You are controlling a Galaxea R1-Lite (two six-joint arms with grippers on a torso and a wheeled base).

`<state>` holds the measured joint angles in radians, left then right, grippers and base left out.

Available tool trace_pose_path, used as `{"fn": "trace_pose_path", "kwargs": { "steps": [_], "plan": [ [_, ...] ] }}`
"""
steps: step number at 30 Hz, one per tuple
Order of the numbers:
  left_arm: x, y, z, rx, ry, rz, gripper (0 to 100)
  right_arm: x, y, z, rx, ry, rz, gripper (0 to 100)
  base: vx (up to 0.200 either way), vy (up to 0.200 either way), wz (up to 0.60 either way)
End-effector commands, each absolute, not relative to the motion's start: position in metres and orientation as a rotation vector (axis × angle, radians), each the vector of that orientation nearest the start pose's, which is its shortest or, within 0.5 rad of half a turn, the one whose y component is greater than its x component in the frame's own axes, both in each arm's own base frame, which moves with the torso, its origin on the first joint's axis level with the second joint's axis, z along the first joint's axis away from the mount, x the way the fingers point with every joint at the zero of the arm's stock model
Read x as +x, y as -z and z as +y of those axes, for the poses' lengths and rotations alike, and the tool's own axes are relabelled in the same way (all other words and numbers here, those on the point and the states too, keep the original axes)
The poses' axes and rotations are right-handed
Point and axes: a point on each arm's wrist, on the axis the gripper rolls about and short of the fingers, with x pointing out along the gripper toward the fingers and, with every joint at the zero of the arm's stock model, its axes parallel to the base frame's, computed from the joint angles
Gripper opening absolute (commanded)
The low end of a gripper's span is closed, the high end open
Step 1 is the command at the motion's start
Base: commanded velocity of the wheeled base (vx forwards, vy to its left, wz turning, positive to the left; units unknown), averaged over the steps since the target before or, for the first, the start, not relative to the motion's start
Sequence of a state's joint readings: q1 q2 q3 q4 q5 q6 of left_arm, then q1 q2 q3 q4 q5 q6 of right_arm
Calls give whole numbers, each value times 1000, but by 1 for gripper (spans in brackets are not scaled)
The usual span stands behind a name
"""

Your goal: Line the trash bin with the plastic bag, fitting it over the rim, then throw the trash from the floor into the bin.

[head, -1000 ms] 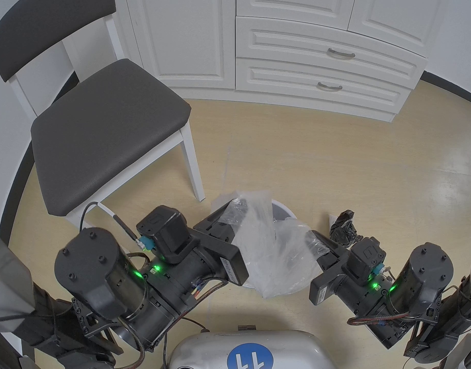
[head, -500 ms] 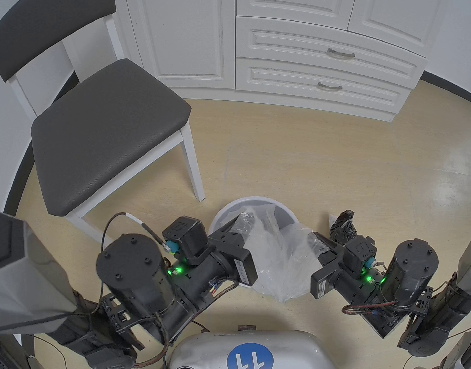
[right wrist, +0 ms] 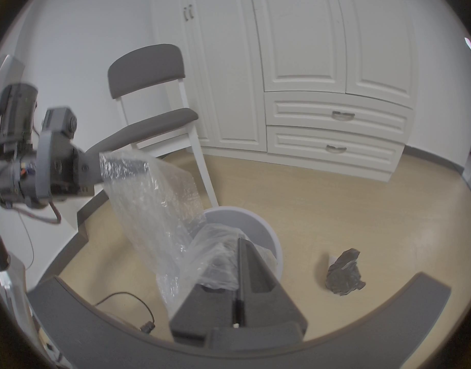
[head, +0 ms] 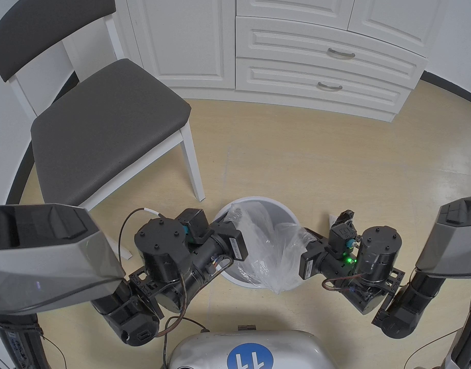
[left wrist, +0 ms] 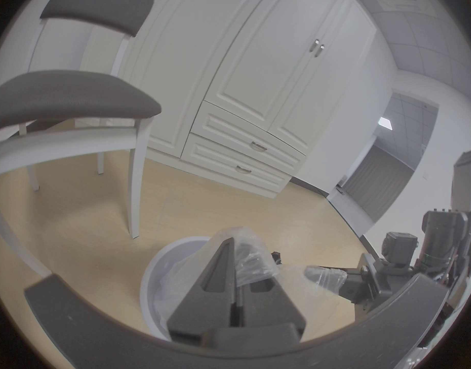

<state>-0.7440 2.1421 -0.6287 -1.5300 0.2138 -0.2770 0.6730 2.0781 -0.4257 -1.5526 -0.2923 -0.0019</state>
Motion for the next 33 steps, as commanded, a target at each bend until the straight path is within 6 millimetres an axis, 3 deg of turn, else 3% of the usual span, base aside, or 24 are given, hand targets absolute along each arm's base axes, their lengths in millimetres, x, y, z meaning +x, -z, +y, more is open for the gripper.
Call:
{"fn": "trace_pose_path", "kwargs": {
  "steps": [1,8,14,18,19,20,24,33],
  "plan": [
    [295,-56,-228,-331,484,102,0,272,-56,186,6,-336,96,0,0,0,0],
    [314,-43,-216,-351,456,121,0,281,-62,173,20,-314,77,0,0,0,0],
    [322,-43,-188,-295,431,133,0,288,-62,159,15,-268,77,0,0,0,0],
    [319,-36,-157,-189,458,184,0,293,-59,141,-31,-217,160,0,0,0,0],
    [319,-36,-157,-189,458,184,0,293,-59,141,-31,-217,160,0,0,0,0],
    [316,-38,-142,-137,464,189,0,296,-59,131,-64,-188,186,0,0,0,0],
    [310,-43,-120,-51,469,198,0,297,-57,115,-133,-146,210,0,0,0,0],
    [309,-42,-98,56,440,207,0,286,-41,81,-355,-89,303,0,0,0,0]
  ]
}}
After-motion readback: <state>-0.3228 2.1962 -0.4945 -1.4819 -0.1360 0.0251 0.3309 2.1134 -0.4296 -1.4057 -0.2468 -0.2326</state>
